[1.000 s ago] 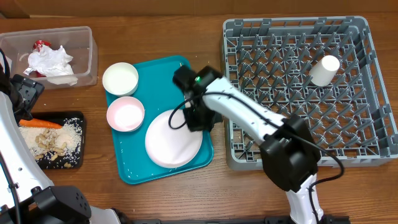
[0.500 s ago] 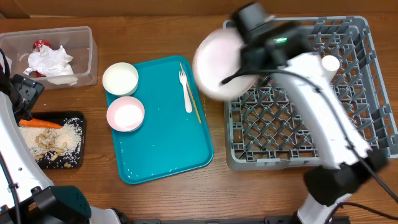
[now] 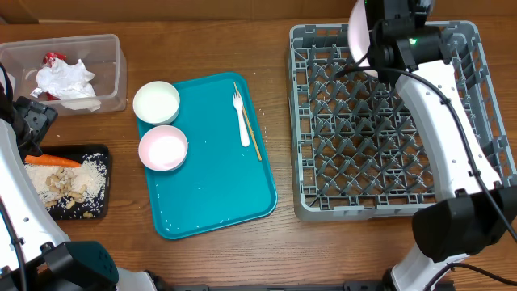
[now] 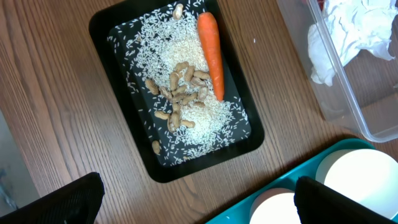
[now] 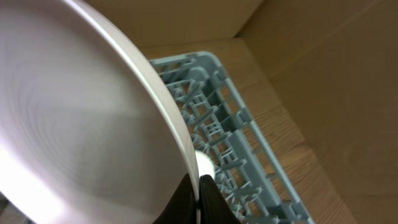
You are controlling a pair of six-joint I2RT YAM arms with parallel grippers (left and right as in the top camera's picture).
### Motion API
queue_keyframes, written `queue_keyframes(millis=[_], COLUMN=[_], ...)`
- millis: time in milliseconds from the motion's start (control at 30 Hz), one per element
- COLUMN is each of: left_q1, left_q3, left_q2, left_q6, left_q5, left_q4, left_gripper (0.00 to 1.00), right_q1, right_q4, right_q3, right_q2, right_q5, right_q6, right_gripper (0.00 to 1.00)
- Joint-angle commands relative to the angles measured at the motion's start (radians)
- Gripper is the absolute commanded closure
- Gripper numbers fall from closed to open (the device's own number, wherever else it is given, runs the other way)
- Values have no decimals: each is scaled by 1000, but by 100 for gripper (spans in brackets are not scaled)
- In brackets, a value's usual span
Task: Sort waste into correct bins and load items into the dishwasher rack
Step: 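Lift the plate and stand it upright at the back of the rack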
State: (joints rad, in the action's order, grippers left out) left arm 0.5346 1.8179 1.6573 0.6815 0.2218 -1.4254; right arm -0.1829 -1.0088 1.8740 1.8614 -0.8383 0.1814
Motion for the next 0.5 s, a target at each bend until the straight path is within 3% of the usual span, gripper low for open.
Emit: queue_keyframes(millis=[0, 167, 467], left_q1=[0, 0, 0], left_q3=[-5, -5, -5], left_q2=[5, 5, 5], left_q6=[14, 14, 14], left_q5=[21, 21, 21], left_q4=[-3, -3, -3], left_gripper=[0, 0, 0], right_q1=[24, 26, 25], right_q4=[71, 164, 170], right_q3=[-79, -168, -237], right_q2=[0, 0, 0], right_q5=[-124, -136, -42], right_q6=[-29, -29, 6], right_gripper=[96, 96, 96])
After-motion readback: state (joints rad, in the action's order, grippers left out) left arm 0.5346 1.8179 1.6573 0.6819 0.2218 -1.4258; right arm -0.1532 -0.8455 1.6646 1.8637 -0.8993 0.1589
